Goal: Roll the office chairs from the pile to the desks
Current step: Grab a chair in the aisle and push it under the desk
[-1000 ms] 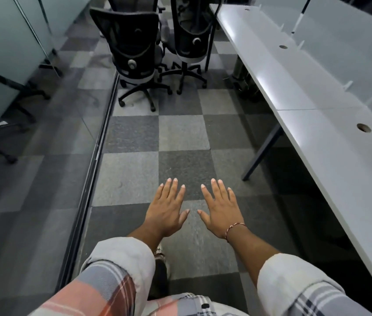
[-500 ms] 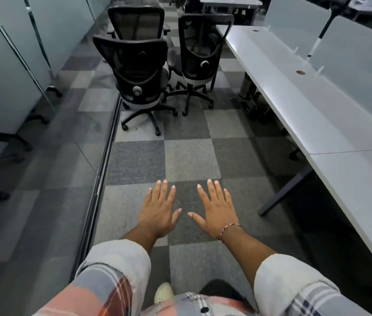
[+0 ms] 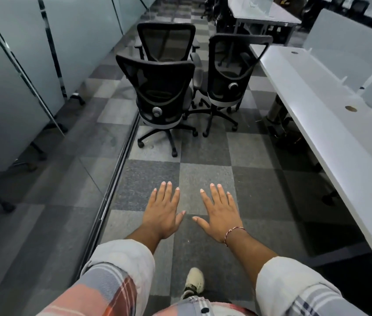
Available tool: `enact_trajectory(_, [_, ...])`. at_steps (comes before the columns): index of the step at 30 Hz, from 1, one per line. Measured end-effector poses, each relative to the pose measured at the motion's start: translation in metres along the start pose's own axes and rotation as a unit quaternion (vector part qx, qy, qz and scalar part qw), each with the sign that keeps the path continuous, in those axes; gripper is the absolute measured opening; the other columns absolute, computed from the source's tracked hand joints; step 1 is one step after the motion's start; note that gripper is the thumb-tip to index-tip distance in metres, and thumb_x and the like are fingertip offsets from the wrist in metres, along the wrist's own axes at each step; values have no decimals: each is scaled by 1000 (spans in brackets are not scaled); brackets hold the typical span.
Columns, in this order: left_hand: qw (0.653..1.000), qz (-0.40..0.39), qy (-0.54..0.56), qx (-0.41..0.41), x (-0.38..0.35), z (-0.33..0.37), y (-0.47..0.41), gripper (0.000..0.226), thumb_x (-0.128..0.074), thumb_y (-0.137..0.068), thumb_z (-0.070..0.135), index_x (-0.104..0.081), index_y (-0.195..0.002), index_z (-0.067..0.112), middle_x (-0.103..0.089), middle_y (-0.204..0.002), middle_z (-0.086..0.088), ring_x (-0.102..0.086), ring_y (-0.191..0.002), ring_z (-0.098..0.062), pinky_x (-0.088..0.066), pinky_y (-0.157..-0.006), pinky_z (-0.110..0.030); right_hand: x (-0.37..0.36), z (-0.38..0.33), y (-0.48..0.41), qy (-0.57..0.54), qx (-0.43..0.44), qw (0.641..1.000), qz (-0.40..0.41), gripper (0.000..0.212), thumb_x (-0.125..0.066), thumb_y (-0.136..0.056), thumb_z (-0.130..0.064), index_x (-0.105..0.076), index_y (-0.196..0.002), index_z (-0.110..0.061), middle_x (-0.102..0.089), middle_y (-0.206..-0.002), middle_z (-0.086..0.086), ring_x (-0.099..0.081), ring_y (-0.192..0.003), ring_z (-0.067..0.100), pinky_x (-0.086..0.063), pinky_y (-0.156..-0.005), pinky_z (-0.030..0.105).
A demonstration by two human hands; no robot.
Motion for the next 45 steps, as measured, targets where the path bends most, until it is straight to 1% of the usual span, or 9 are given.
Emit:
enact_trajectory(7, [999,15,21,30,30,-10,-102,87,1,-91,62,-11,-160,11,-5,-166,-20,1,-154,-35,-5,-124,-51,35,41,-107,16,39,999,3,84,-27,-94,-71,2,-158,-25,9,-165,13,15,-151,31,3,-122,51])
enact_trajectory(14, [998,-1,15,57,22,-48,-178,82,-15,-94,61,-35,-154,8,-30,-160,-23,-21,-150,-39,-22,-120,-55,47,63,-195,14,51,999,9,81,-26,-96,-68,2,-158,-25,9,-165,12,15,-151,31,1,-122,50])
enact_trajectory(24, [999,11,-17,36,37,-137,-317,89,2,-89,62,-13,-160,11,-7,-166,-20,-1,-154,-35,-4,-124,-51,62,68,-355,21,60,998,11,80,-26,-96,-66,2,-158,-24,8,-165,13,14,-151,32,1,-122,50])
enact_trajectory(29, [997,25,-68,-5,58,-198,-388,82,-10,-94,59,-22,-158,9,-17,-164,-21,-8,-154,-36,-12,-124,-53,76,55,-442,0,40,999,27,79,-23,-95,-67,2,-158,-25,7,-165,12,13,-151,31,0,-122,50])
enact_trajectory(34, [997,-10,-73,9,65,-237,-438,84,-2,-91,60,-10,-160,12,-3,-167,-19,2,-154,-35,-6,-124,-52,80,40,-500,-4,71,997,12,79,-26,-97,-66,6,-157,-26,9,-165,12,14,-151,30,0,-122,50])
enact_trajectory(36, [997,-8,-71,18,67,-246,-458,82,-9,-94,59,-19,-159,11,-13,-165,-21,-7,-154,-36,-12,-124,-53,83,41,-527,-9,79,997,13,79,-26,-98,-65,7,-157,-26,10,-165,11,15,-151,29,1,-123,49])
enact_trajectory(39, [998,16,-59,28,68,-264,-492,77,-25,-94,57,-43,-150,8,-38,-156,-22,-30,-148,-38,-29,-118,-54,84,48,-575,-20,104,994,12,78,-30,-98,-61,5,-157,-26,8,-165,11,12,-151,29,1,-122,46])
enact_trajectory(43, [996,40,-37,64,76,-295,-542,76,-30,-95,57,-38,-153,9,-32,-159,-22,-26,-150,-37,-29,-118,-55,94,57,-644,-14,156,986,52,78,-38,-95,-58,-4,-158,-25,-4,-165,13,0,-152,31,-12,-123,47])
enact_trajectory(45, [994,60,-45,75,85,-311,-570,75,-39,-94,54,-35,-154,9,-28,-161,-21,-21,-151,-37,-27,-119,-54,107,61,-679,-13,181,980,81,79,-43,-92,-55,-11,-157,-24,-11,-164,14,-7,-152,32,-17,-122,48])
Point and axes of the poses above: each hand's wrist, its own y-axis away from the middle knuckle, its own x-axis out of the back of the hand, z = x × y, the point moved 5 cm from there along -y, towards the middle knuckle
